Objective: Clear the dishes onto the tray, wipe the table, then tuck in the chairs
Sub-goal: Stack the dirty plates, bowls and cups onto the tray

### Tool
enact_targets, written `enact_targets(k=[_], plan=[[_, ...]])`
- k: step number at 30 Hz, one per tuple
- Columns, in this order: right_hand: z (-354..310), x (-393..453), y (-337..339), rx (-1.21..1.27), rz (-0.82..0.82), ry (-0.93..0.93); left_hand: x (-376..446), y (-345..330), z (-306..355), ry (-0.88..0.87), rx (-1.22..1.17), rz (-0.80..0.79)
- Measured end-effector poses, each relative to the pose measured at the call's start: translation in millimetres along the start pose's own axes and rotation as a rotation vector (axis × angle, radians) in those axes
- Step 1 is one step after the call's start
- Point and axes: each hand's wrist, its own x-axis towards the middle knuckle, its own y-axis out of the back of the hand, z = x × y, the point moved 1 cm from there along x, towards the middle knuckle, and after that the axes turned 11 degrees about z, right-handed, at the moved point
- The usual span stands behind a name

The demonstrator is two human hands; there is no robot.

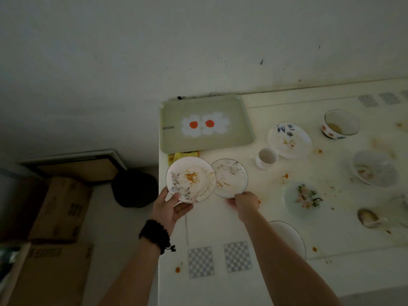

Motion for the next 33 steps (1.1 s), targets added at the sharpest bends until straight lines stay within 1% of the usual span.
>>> enact_targets(k=[5, 8, 10, 14, 17, 21, 25, 29, 33], plan=[[-19, -4, 8, 0.194, -0.054, -0.014, 8, -3, -1, 0.006, -0.038, 0.082], [-31, -8, 18, 0.317, -0.069, 0.03, 12, -2, -2, 0.033, -0.062, 0.142], [-40, -14, 26, 0.362, -0.105, 0.056, 12, -6, -4, 0.057, -0.062, 0.151], [-58, -33, 42, 0.329, -0.222, 0.114, 6, -39, -10, 0.115, -0.046, 0.056], [-66, -46, 54, 0.313, -0.254, 0.162, -2, -68, -15, 0.138, -0.027, -0.044], [-67, -51, 69, 0.304, -0.209, 0.191, -10, -87, -17, 0.16, -0.019, -0.153], [-65, -51, 85, 0.279, -0.129, 0.2, -18, -99, -15, 0.168, 0.01, -0.239], [-65, -51, 100, 0.266, -0.074, 0.193, -26, -109, -13, 0.174, 0.023, -0.273], [-66, -46, 114, 0.13, -0.051, 0.272, -27, -121, -15, 0.171, 0.039, -0.294]])
